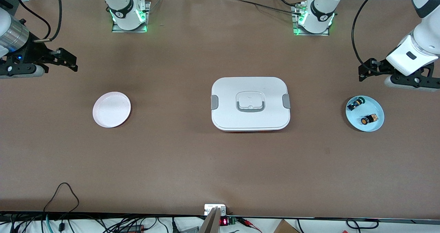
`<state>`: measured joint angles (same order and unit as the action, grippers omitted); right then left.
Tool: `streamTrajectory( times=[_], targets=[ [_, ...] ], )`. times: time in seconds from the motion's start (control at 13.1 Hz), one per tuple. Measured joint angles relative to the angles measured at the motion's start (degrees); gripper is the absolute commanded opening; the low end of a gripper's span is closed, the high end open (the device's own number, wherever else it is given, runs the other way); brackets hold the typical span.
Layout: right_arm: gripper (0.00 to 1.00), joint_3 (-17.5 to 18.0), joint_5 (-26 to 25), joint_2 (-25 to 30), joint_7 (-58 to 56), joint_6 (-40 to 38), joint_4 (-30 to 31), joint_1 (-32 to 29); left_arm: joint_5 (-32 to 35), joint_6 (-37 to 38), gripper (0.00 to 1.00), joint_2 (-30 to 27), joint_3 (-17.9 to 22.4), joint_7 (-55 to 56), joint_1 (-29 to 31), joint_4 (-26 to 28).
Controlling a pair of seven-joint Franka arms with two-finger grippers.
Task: Transfer orange switch to right arm and place
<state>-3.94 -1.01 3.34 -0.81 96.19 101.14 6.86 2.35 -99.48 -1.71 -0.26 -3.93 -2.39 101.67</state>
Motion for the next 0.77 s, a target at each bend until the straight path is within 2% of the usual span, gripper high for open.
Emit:
streamTrajectory(
  times=[0.77],
  targets=[
    [1.00, 0.0, 0.0, -0.2, 0.0, -0.1, -0.7, 0.0, 0.0, 0.0, 1.00, 0.0, 0.0, -0.1, 0.0, 0.0]
  ],
)
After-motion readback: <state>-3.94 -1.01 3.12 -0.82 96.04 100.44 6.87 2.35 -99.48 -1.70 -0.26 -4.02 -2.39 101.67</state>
